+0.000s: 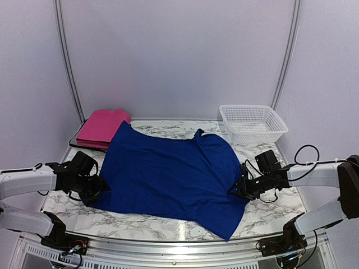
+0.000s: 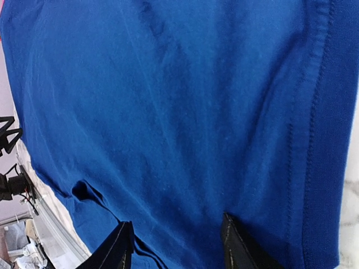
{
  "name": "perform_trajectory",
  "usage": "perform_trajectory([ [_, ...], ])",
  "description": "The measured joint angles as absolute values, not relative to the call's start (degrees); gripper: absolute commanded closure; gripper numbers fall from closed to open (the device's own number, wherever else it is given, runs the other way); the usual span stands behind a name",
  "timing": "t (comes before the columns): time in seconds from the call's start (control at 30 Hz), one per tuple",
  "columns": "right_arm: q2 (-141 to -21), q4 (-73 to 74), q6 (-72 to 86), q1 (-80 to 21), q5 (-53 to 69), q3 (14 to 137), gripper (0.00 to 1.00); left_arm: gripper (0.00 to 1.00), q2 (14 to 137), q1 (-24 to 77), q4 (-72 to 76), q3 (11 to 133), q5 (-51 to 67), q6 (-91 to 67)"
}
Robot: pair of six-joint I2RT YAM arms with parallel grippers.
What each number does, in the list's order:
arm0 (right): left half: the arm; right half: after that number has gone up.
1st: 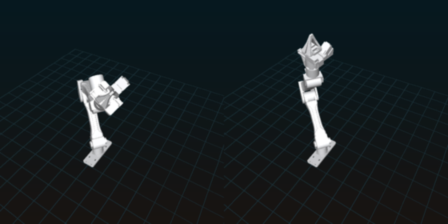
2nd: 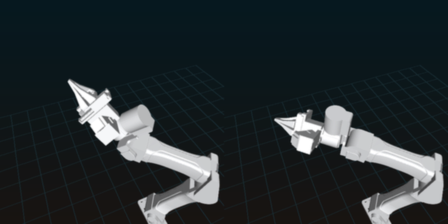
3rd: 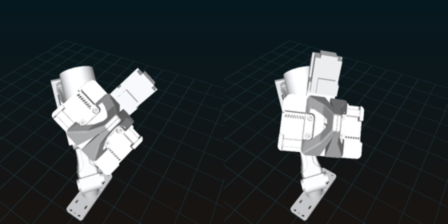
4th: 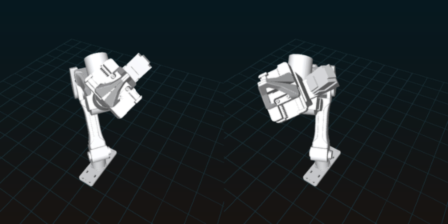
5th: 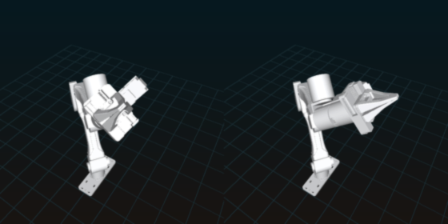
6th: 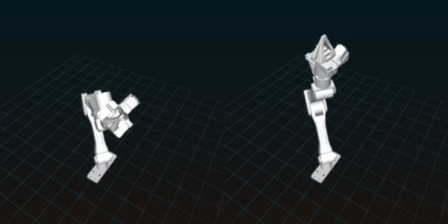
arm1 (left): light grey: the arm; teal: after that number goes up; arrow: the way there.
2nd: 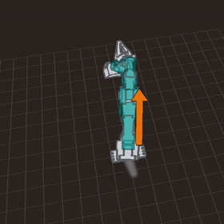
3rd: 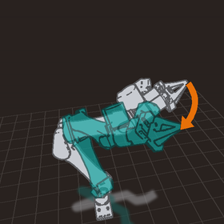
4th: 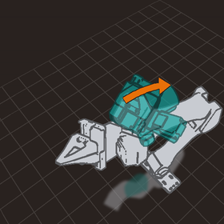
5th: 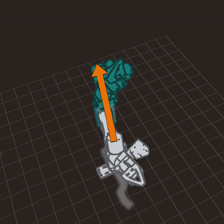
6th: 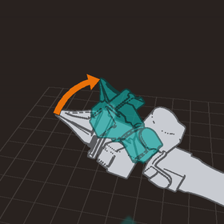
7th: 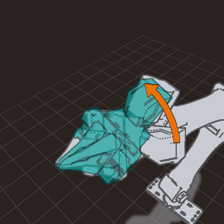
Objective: Fold and stack the mixed laundry pile
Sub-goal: Flatten out the crumpled T-shirt at the center of the board, then pick up the flattened T-shirt from the center of the board.
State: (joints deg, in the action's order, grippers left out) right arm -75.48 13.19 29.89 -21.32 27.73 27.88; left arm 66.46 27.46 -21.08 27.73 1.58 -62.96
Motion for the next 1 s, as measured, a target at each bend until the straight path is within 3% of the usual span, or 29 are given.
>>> perform_trajectory([
  [0.2, -71.2, 19.2, 30.2, -21.4, 26.1, 27.6, 0.39, 0.12, 56.4, 27.7, -32.2, 24.6, 1.8, -69.2],
  [0.37, -72.2, 25.1, 28.4, -21.4, 24.6, 31.5, 0.36, 0.01, 60.8, 28.3, -37.9, 29.5, 0.4, -63.4],
  [0.47, -71.6, 28.8, 27.0, -21.4, 24.1, 34.8, 0.36, 0.01, 63.0, 30.7, -39.2, 36.6, -1.0, -54.6],
  [0.7, -68.3, 32.0, 25.4, -21.4, 25.5, 38.1, 0.39, 0.17, 67.9, 41.0, -29.5, 49.4, 3.9, -33.8],
  [0.87, -68.5, 32.8, 25.3, -20.5, 28.4, 38.0, 0.39, 0.34, 87.5, 53.0, -23.7, 63.4, 8.2, -21.1],
  [1.0, -65.3, 33.5, 25.5, -16.3, 31.8, 36.7, 0.39, 0.39, 104.2, 61.9, -21.8, 78.8, 11.2, -12.2],
])
